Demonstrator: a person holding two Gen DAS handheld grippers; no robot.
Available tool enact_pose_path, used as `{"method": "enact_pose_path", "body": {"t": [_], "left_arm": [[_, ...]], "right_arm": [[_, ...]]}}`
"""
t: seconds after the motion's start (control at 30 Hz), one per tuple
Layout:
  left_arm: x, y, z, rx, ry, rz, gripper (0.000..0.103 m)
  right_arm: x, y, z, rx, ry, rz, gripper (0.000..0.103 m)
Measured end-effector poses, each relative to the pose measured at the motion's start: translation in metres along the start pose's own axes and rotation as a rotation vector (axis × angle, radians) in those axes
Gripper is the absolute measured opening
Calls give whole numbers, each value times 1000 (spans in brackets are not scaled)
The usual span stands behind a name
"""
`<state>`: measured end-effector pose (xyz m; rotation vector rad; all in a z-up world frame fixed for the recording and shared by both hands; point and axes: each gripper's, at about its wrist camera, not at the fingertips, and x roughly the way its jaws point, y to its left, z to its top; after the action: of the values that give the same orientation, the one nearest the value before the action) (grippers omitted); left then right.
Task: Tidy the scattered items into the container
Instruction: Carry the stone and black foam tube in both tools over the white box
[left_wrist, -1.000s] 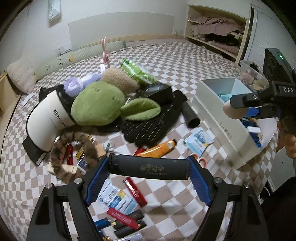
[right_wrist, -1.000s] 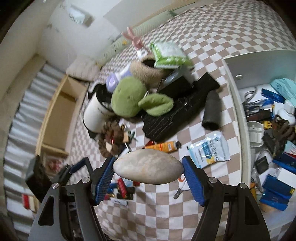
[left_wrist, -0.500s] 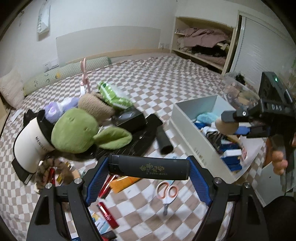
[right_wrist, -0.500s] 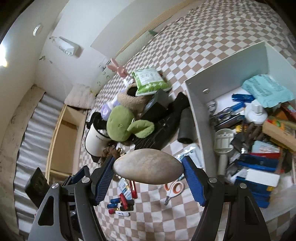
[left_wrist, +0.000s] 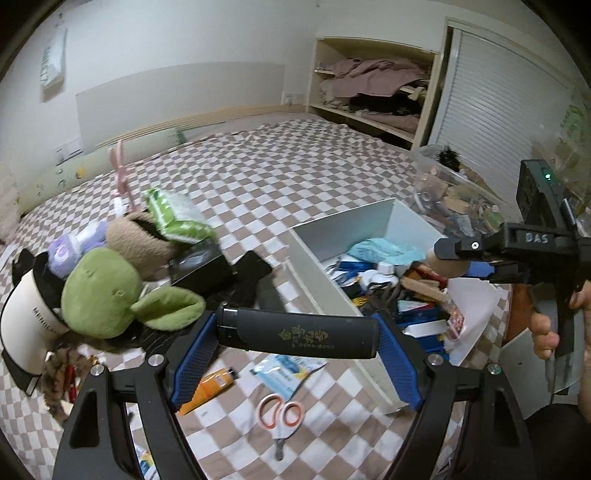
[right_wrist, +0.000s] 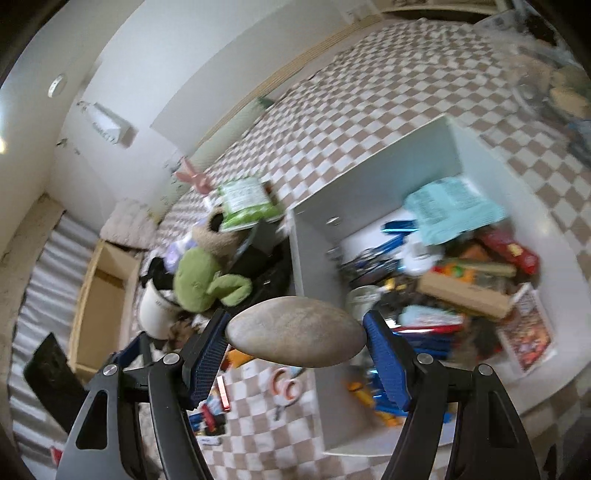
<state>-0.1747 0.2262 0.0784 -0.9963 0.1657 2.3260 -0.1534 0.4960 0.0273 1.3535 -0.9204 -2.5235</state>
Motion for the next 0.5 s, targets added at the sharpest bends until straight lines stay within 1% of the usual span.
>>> {"method": "enact_pose_path", "body": {"t": [0.17,0.5], "left_arm": [[11,-21,7,22,4,-35,84],[30,-50,18,45,12,-82,84]], "right_arm": [[-9,-20,2,2,-22,-74,74],[-17,-65,6,60,-24,-167,74]]}}
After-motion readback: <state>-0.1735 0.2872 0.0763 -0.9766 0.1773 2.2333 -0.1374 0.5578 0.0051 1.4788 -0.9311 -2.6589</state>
